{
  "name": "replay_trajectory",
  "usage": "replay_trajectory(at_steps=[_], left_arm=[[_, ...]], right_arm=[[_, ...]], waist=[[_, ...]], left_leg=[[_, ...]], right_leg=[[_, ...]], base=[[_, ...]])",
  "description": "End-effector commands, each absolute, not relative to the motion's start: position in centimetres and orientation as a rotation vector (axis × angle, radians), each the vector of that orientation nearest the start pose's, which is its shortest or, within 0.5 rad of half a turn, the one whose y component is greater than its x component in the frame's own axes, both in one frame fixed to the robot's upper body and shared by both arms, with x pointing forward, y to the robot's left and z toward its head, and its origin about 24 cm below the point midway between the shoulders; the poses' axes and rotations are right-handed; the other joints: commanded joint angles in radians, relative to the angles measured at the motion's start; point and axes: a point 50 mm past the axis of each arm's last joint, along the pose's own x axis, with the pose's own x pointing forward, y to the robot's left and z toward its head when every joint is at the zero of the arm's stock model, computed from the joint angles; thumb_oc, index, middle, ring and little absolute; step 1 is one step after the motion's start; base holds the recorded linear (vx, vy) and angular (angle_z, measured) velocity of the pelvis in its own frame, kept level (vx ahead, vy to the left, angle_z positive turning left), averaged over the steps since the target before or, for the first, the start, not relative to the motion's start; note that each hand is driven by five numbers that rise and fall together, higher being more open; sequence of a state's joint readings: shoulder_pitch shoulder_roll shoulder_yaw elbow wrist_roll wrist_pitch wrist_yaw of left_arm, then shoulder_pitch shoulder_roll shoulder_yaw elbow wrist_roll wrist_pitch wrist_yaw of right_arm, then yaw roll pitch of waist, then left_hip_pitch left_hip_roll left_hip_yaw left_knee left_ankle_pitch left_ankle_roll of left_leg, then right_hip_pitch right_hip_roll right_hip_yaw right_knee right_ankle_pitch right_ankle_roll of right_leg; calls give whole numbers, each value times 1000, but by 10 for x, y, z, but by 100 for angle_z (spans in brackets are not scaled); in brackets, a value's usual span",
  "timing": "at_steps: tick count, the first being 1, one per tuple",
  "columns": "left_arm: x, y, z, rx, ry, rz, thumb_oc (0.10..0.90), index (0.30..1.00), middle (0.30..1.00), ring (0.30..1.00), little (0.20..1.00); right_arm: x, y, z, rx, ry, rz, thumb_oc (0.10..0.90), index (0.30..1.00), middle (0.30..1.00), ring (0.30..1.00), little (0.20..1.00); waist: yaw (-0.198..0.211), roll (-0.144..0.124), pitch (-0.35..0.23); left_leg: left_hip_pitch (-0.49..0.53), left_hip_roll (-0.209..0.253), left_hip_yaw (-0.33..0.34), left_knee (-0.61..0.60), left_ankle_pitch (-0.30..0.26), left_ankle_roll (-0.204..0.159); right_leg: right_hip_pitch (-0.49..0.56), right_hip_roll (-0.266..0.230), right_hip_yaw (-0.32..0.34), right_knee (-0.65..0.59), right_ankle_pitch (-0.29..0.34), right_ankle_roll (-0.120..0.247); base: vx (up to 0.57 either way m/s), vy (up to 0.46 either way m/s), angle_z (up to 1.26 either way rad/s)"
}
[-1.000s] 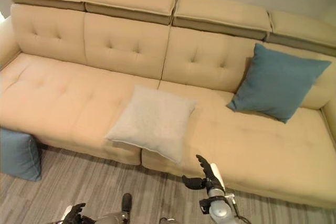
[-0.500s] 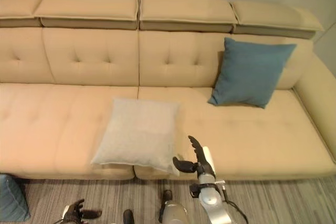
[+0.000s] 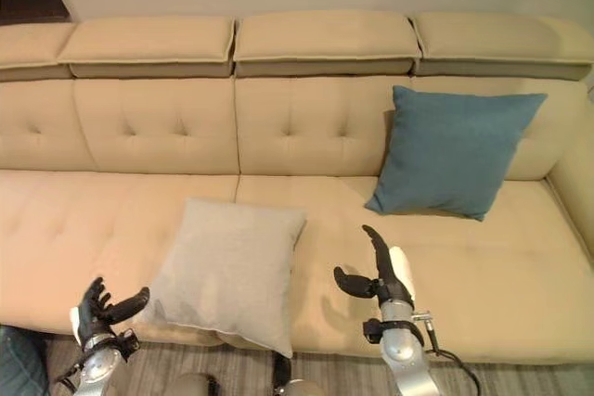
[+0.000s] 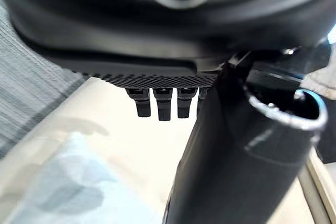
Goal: Pick up all the scattered cushions and arrange them neatly on the sofa.
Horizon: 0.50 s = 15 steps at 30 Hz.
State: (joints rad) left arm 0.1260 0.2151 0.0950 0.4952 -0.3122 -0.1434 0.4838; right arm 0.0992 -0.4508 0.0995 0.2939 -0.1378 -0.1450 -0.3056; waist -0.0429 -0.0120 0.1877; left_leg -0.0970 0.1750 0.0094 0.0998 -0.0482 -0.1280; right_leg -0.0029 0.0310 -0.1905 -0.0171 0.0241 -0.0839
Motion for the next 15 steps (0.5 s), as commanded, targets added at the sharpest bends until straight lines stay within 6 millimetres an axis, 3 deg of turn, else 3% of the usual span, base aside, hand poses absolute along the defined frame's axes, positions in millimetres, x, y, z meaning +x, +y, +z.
replay_trajectory(at_steps=[1,6,8,9,11,12,13,15], left_arm=[[208,297,-26,172,266,716,800,900,900,900,900],[219,275,-44,136,357,580,800,900,900,900,900],[239,260,-44,95,368,508,800,900,900,900,900],[239,260,-44,94,366,508,800,900,900,900,900],[261,248,-33,51,321,458,800,900,900,900,900],[284,246,-12,57,241,417,800,900,900,900,900],[284,246,-11,55,239,418,800,900,900,900,900],[304,247,12,138,163,421,800,900,900,900,900]], right_arm=[[254,-260,50,-631,-100,-249,800,900,900,900,900],[295,-252,81,-631,-188,-250,800,900,900,900,900],[317,-239,106,-612,-265,-236,800,900,900,900,900],[318,-239,107,-612,-267,-236,800,900,900,900,900],[335,-228,131,-610,-339,-233,800,900,900,900,900],[349,-226,157,-670,-395,-251,800,900,900,900,900],[350,-226,159,-670,-399,-251,800,900,900,900,900],[365,-220,179,-728,-423,-272,800,900,900,900,900]], waist=[[7,23,-57],[15,39,-48],[21,49,-24],[21,50,-26],[23,54,9],[26,52,45],[25,52,43],[29,39,66]], left_leg=[[56,-12,-4,-115,79,33],[56,-39,14,-185,76,46],[17,-44,21,-187,75,54],[13,-43,22,-187,75,54],[-26,-49,25,-185,82,56],[-70,-56,22,-181,87,58],[-77,-56,22,-181,91,58],[-123,-60,26,-177,101,59]], right_leg=[[25,-100,8,67,-154,128],[-22,-109,26,33,-120,144],[-87,-115,39,40,-105,149],[-92,-115,40,42,-105,149],[-139,-123,42,53,-93,152],[-190,-128,54,67,-80,156],[-197,-128,53,67,-77,156],[-247,-130,63,76,-61,159]], base=[[120,156,11],[-1,127,7],[-177,143,-23],[-175,109,-7],[-195,77,14],[-196,62,10],[-203,64,11],[-130,40,-4]])
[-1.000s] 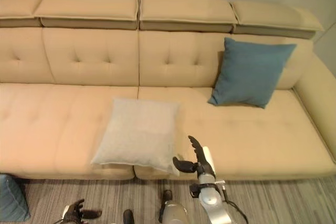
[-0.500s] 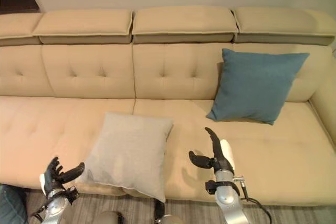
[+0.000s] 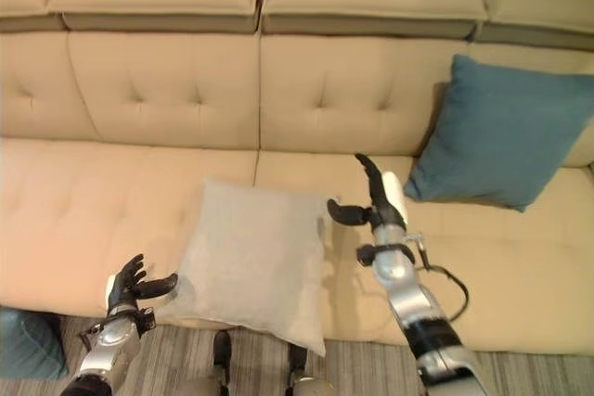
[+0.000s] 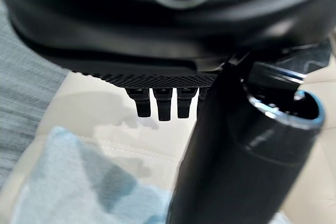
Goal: Pick up all the scattered cushions and arrange them neatly on the sofa.
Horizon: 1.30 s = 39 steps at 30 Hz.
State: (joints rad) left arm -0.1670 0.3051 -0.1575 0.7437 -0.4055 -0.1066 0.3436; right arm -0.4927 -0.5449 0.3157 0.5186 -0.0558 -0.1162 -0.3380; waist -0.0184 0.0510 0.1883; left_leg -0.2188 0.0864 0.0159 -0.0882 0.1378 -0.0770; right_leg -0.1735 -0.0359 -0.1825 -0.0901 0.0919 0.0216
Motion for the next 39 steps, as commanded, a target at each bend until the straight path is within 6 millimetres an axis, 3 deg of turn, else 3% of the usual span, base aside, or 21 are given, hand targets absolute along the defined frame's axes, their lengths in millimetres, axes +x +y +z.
replay_trajectory(at_steps=[1,5,7,9,16,21,23,24,25,26,27,28,32,33,39], left_arm=[[311,247,20,154,136,426,800,900,900,900,900],[326,236,34,103,97,411,800,900,900,900,900],[330,222,34,37,93,374,800,900,900,900,900],[329,208,25,-69,133,361,800,900,900,900,900],[327,170,6,-202,243,236,800,900,900,900,900],[326,149,-1,-197,317,105,800,900,900,900,900],[324,137,-7,-186,366,51,800,900,900,900,900],[324,137,-7,-186,366,51,800,900,900,900,900],[323,132,-9,-193,383,30,800,900,900,900,900],[319,127,-14,-228,407,-8,693,740,740,740,740],[319,127,-14,-228,407,-8,400,300,300,300,300],[316,124,-17,-230,420,-39,400,300,300,300,300],[302,113,-27,-193,458,-150,400,300,300,300,300],[295,116,-32,-197,466,-156,400,300,300,300,300],[288,127,-34,-157,448,-156,400,300,300,300,300]], right_arm=[[369,-218,184,-745,-422,-292,800,900,900,900,900],[378,-217,184,-798,-374,-334,800,900,900,900,900],[382,-211,165,-800,-293,-321,800,900,900,900,900],[385,-203,144,-872,-202,-281,800,900,900,900,900],[395,-183,121,-965,-47,-229,800,900,900,900,900],[394,-155,98,-772,75,-85,800,900,900,900,900],[387,-132,90,-714,69,50,800,900,900,900,900],[387,-132,90,-714,69,50,800,900,900,900,900],[382,-125,84,-711,68,99,729,794,794,794,794],[370,-118,72,-704,70,173,569,554,554,554,554],[370,-118,72,-704,70,173,444,366,366,366,366],[363,-120,64,-688,85,207,400,300,300,300,300],[347,-133,54,-650,88,242,400,300,300,300,300],[342,-146,51,-631,95,208,400,300,300,300,300],[339,-162,53,-590,76,126,400,300,300,300,300]], waist=[[7,-30,70],[10,-40,97],[12,-45,110],[9,-48,126],[7,-47,156],[1,-48,167],[-5,-57,169],[-5,-56,169],[-7,-59,168],[-13,-64,162],[-13,-64,162],[-16,-65,158],[-25,-65,139],[-29,-61,124],[-33,-46,100]], left_leg=[[-23,28,18,13,-79,8],[-51,23,16,17,-73,11],[-59,19,13,21,-70,12],[-66,14,13,30,-71,15],[-78,10,12,51,-74,19],[-72,7,12,61,-77,20],[-70,9,11,65,-77,21],[-70,9,11,65,-77,21],[-66,10,12,64,-78,21],[-55,12,15,62,-80,20],[-54,13,15,62,-80,20],[-45,14,18,61,-82,19],[-17,17,30,58,-92,20],[1,17,39,53,-100,21],[29,14,50,51,-113,25]], right_leg=[[-96,-63,59,151,-124,53],[-126,-68,58,157,-117,57],[-131,-73,59,158,-116,57],[-141,-79,61,168,-116,56],[-148,-81,63,173,-106,52],[-142,-81,70,173,-103,50],[-141,-78,77,171,-98,48],[-141,-78,77,171,-98,48],[-137,-77,78,168,-97,48],[-125,-74,78,159,-95,49],[-125,-74,79,159,-95,49],[-117,-72,78,154,-95,50],[-89,-69,81,138,-95,53],[-75,-68,86,128,-94,56],[-51,-68,92,120,-102,59]], base=[[-113,17,-9],[-34,6,-2],[-9,0,-5],[0,0,0],[-17,6,-5],[0,0,0],[-4,-18,0],[4,-35,-2],[23,-44,-4],[23,-44,-3],[35,-46,-4],[38,-33,-6],[50,-23,-8],[59,-20,-11],[42,-16,-7]])
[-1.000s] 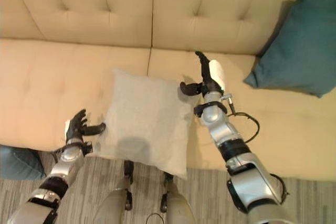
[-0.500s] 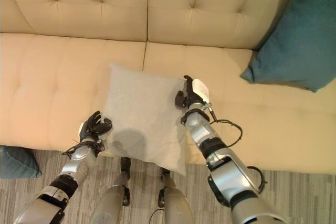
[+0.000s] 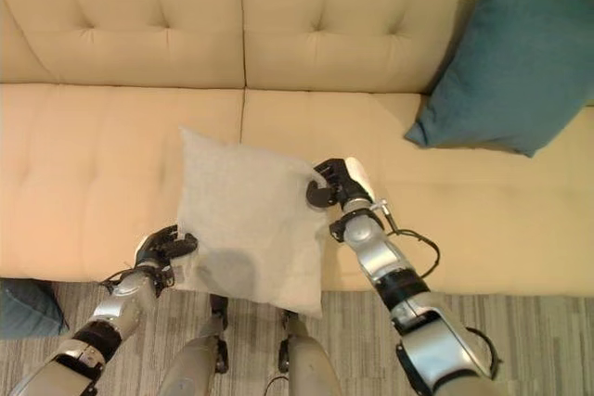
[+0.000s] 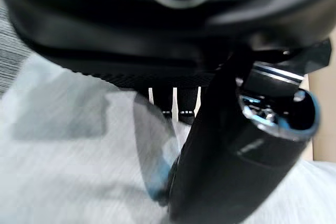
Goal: Pick up all the scattered cushions and arrange them neatly on the sofa.
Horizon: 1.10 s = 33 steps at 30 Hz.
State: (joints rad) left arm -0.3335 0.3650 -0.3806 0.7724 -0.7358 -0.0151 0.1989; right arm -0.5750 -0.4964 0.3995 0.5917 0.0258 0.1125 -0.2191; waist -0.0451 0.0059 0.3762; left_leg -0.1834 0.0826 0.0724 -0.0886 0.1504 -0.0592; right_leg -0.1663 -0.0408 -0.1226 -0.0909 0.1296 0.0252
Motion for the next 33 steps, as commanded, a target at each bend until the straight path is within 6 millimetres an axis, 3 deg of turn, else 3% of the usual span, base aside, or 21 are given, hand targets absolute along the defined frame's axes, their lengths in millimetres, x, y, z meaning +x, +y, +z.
replay_trajectory(at_steps=[1,4,5,7,8,9,10,11,13,15,18,20,22,23,24,25,26,29,30,31,33], left_arm=[[292,132,-27,-143,412,-147,400,300,300,300,300],[310,137,-1,-78,302,-146,400,300,300,300,300],[327,139,27,46,190,-162,400,300,300,300,300],[354,136,74,263,13,-165,400,300,300,300,300],[355,136,75,264,11,-165,400,300,300,300,300],[380,132,130,420,-163,-110,400,300,300,300,300],[381,132,131,420,-166,-109,400,300,300,300,300],[393,126,195,501,-387,-13,400,300,300,300,300],[392,118,252,538,-608,72,400,300,300,300,300],[388,117,296,542,-759,153,400,300,300,300,300],[382,132,337,580,-884,341,400,300,300,300,300],[376,141,356,608,-955,436,400,300,300,300,300],[376,150,362,586,-962,511,400,300,300,300,300],[376,150,362,585,-963,512,800,900,900,900,900],[387,154,349,601,-870,485,800,900,900,900,900],[387,154,350,599,-870,485,800,900,900,900,900],[396,155,338,588,-778,429,800,900,900,900,900],[420,169,274,586,-450,344,800,900,900,900,900],[422,172,263,581,-392,343,800,900,900,900,900],[425,173,222,534,-240,323,800,900,900,900,900],[423,179,183,446,-93,315,800,900,900,900,900]], right_arm=[[342,-167,61,-592,50,93,400,300,300,300,300],[353,-170,85,-622,-36,42,400,300,300,300,300],[365,-167,118,-665,-147,16,400,300,300,300,300],[379,-165,164,-676,-287,-47,400,300,300,300,300],[379,-164,165,-676,-290,-47,400,300,300,300,300],[391,-155,220,-663,-444,-117,400,300,300,300,300],[392,-154,221,-663,-447,-118,400,300,300,300,300],[392,-144,280,-701,-624,-198,400,300,300,300,300],[378,-133,344,-866,-863,-301,400,300,300,300,300],[364,-126,390,-936,-1027,-402,400,300,300,300,300],[343,-107,435,-956,-1187,-509,400,300,300,300,300],[333,-102,449,-1006,-1261,-570,400,300,300,300,300],[330,-94,454,-995,-1298,-595,400,300,300,300,300],[330,-94,454,-994,-1299,-595,595,592,592,592,592],[333,-87,453,-1055,-1313,-561,800,900,900,900,900],[333,-86,453,-1055,-1315,-561,800,900,900,900,900],[336,-87,454,-1102,-1290,-538,800,900,900,900,900],[357,-77,431,-1128,-1151,-437,800,900,900,900,900],[362,-77,427,-1134,-1118,-426,800,900,900,900,900],[368,-69,413,-1110,-1076,-360,800,900,900,900,900],[369,-54,398,-1057,-1048,-222,800,900,900,900,900]], waist=[[-8,5,-94],[-5,16,-96],[-2,19,-89],[4,18,-73],[4,18,-73],[12,16,-47],[10,16,-48],[21,14,-20],[28,7,-10],[34,4,-18],[44,-4,-41],[45,-5,-51],[44,-7,-60],[44,-7,-61],[47,-7,-65],[46,-6,-66],[47,-1,-68],[53,3,-77],[53,2,-80],[52,-3,-83],[46,-11,-82]], left_leg=[[-2,18,-5,52,-129,8],[-8,15,-9,58,-131,8],[-11,15,-11,60,-133,7],[-36,17,-17,73,-130,5],[-41,16,-17,74,-127,6],[-75,18,-25,91,-125,0],[-81,17,-26,92,-121,1],[-121,19,-36,114,-121,-5],[-153,19,-44,128,-116,-12],[-174,21,-45,124,-107,-19],[-187,25,-33,87,-88,-27],[-188,27,-28,57,-74,-35],[-191,29,-25,22,-57,-41],[-191,29,-25,19,-55,-41],[-204,27,-24,10,-44,-47],[-206,27,-25,10,-43,-47],[-213,26,-28,5,-38,-49],[-236,23,-24,1,-27,-59],[-244,23,-21,1,-26,-61],[-257,25,-23,1,-20,-65],[-270,26,-24,1,-15,-70]], right_leg=[[-52,-66,33,124,-147,54],[-56,-69,32,131,-152,52],[-58,-69,31,136,-154,51],[-78,-71,27,144,-152,53],[-82,-71,27,143,-149,53],[-109,-75,27,156,-149,54],[-114,-76,27,154,-145,54],[-146,-79,23,171,-147,56],[-171,-78,21,179,-146,59],[-197,-76,16,182,-142,64],[-215,-72,12,160,-133,70],[-222,-69,8,142,-128,74],[-230,-64,7,122,-119,77],[-232,-64,7,121,-118,77],[-237,-61,1,104,-107,80],[-238,-61,1,102,-106,80],[-242,-59,-4,94,-101,80],[-249,-54,-11,57,-77,85],[-254,-53,-11,52,-73,85],[-266,-49,-15,45,-67,85],[-275,-47,-12,40,-65,85]], base=[[26,-26,-3],[-9,-19,-3],[-57,-32,-2],[-83,-34,-2],[-131,-47,0],[-100,-29,1],[-174,-77,2],[-102,-76,4],[-53,-89,15],[27,-60,15],[44,-46,-8],[58,-42,-7],[35,-17,-1],[27,-39,2],[14,-31,3],[13,-47,3],[4,-24,3],[24,-13,5],[44,-33,2],[54,-30,1],[52,-22,0]])
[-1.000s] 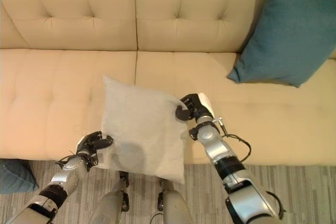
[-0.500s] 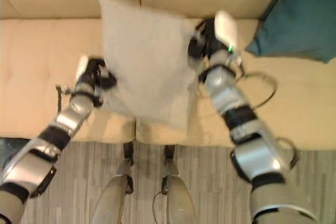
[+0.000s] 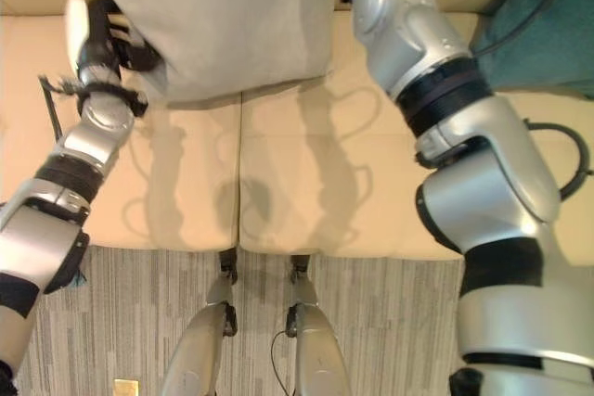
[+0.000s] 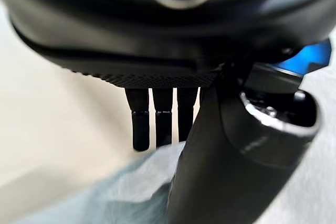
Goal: Pick up all the scattered cushions and arrange them neatly on the sofa.
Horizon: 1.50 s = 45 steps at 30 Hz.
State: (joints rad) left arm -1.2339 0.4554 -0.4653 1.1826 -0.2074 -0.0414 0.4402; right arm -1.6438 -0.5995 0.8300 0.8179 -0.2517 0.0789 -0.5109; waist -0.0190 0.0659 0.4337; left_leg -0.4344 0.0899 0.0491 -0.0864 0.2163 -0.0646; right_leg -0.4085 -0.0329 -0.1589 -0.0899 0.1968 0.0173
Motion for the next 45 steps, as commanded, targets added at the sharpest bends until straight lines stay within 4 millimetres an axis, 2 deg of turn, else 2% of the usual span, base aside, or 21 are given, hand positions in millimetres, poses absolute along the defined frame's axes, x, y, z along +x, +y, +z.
replay_trajectory(at_steps=[1,3,6,8,10,11,12,13,14,15,18,23,24,30,32,40,41,42,43,44,45], left_arm=[[423,179,183,446,-92,314,800,900,900,900,900],[422,183,172,422,-41,353,800,900,900,900,900],[420,191,172,387,-34,410,800,900,900,900,900],[420,207,189,459,-85,477,800,900,900,900,900],[420,209,197,483,-119,485,800,900,900,900,900],[419,216,215,504,-178,510,800,900,900,900,900],[419,216,215,505,-178,510,800,900,900,900,900],[418,219,225,513,-217,523,800,900,900,900,900],[417,220,232,504,-254,534,800,900,900,900,900],[417,220,232,506,-254,532,800,900,900,900,900],[413,215,249,495,-360,544,800,900,900,900,900],[411,212,252,488,-399,544,800,900,900,900,900],[410,207,248,484,-406,524,800,900,900,900,900],[411,203,251,415,-407,497,800,900,900,900,900],[412,198,257,394,-431,504,800,900,900,900,900],[414,192,259,364,-427,468,800,900,900,900,900],[415,190,260,375,-423,460,800,900,900,900,900],[416,190,260,389,-419,454,800,900,900,900,900],[416,190,261,388,-420,454,800,900,900,900,900],[417,189,261,389,-414,442,400,300,300,300,300],[415,184,268,314,-449,373,400,300,300,300,300]], right_arm=[[369,-54,398,-1057,-1048,-222,800,900,900,900,900],[370,-51,391,-1010,-1020,-164,800,900,900,900,900],[370,-50,386,-938,-1014,-140,800,900,900,900,900],[370,-59,388,-920,-1026,-179,800,900,900,900,900],[368,-63,391,-901,-1038,-196,800,900,900,900,900],[365,-82,398,-824,-1050,-254,800,900,900,900,900],[365,-82,398,-824,-1049,-255,800,900,900,900,900],[361,-96,403,-786,-1074,-318,800,900,900,900,900],[358,-120,406,-756,-1088,-431,800,900,900,900,900],[359,-121,405,-756,-1086,-432,800,900,900,900,900],[354,-159,397,-669,-1089,-611,800,900,900,900,900],[356,-171,386,-597,-1048,-627,800,900,900,900,900],[363,-177,368,-483,-974,-572,800,900,900,900,900],[372,-153,364,-394,-930,-342,800,900,900,900,900],[374,-137,367,-371,-922,-245,800,900,900,900,900],[375,-108,375,-445,-906,-59,800,900,900,900,900],[380,-100,366,-512,-853,4,522,484,484,484,484],[382,-96,364,-547,-828,36,400,300,300,300,300],[382,-96,364,-547,-829,36,400,300,300,300,300],[384,-93,361,-577,-806,58,400,300,300,300,300],[388,-95,359,-615,-770,60,400,300,300,300,300]], waist=[[19,-70,-141],[11,-76,-143],[7,-79,-144],[5,-77,-140],[4,-77,-139],[2,-69,-137],[2,-70,-137],[1,-64,-136],[1,-52,-132],[3,-53,-133],[2,-35,-129],[2,-33,-128],[2,-32,-123],[4,-32,-112],[12,-36,-109],[22,-40,-99],[25,-45,-97],[25,-48,-95],[24,-47,-94],[25,-48,-92],[27,-45,-85]], left_leg=[[-20,18,-1,-1,-81,-65],[-33,18,-5,-1,-79,-69],[-45,17,-5,-1,-81,-71],[-53,17,-5,-1,-79,-72],[-55,16,-4,-1,-80,-71],[-56,14,-4,-1,-81,-71],[-56,14,-4,-1,-81,-70],[-55,13,-6,-1,-85,-69],[-53,10,-8,-1,-89,-67],[-53,10,-8,-1,-89,-67],[-47,4,-8,-1,-99,-63],[-42,3,-6,-1,-102,-61],[-37,3,-3,-1,-104,-59],[-54,8,4,-1,-94,-65],[-62,11,3,-1,-87,-69],[-76,17,5,-1,-73,-80],[-78,19,4,-1,-70,-83],[-79,20,4,-1,-69,-84],[-80,20,4,-1,-69,-85],[-80,21,5,-1,-67,-85],[-80,22,8,-1,-66,-86]], right_leg=[[-34,-55,24,39,-132,93],[-44,-55,19,37,-126,93],[-54,-55,16,33,-123,93],[-62,-55,18,32,-119,94],[-63,-55,19,32,-120,95],[-63,-55,17,31,-121,97],[-62,-55,17,31,-121,97],[-61,-57,18,30,-121,98],[-58,-58,17,30,-124,98],[-57,-58,17,29,-124,99],[-54,-60,18,31,-128,100],[-50,-61,19,32,-132,99],[-48,-62,22,34,-134,96],[-69,-62,24,32,-124,96],[-77,-59,19,32,-124,96],[-86,-56,8,33,-124,97],[-87,-56,2,34,-125,95],[-88,-56,-1,34,-125,95],[-88,-56,-1,34,-125,95],[-88,-55,-3,35,-125,95],[-86,-55,-5,35,-125,95]], base=[[36,-12,-4],[42,-15,13],[33,-13,8],[17,13,-12],[16,14,-12],[0,0,0],[19,21,12],[26,39,13],[26,39,6],[28,37,1],[16,21,-4],[1,13,-6],[-10,4,-16],[-16,-15,-8],[-20,-37,-1],[8,-39,3],[15,-73,6],[9,-58,5],[0,0,0],[0,0,0],[0,0,0]])
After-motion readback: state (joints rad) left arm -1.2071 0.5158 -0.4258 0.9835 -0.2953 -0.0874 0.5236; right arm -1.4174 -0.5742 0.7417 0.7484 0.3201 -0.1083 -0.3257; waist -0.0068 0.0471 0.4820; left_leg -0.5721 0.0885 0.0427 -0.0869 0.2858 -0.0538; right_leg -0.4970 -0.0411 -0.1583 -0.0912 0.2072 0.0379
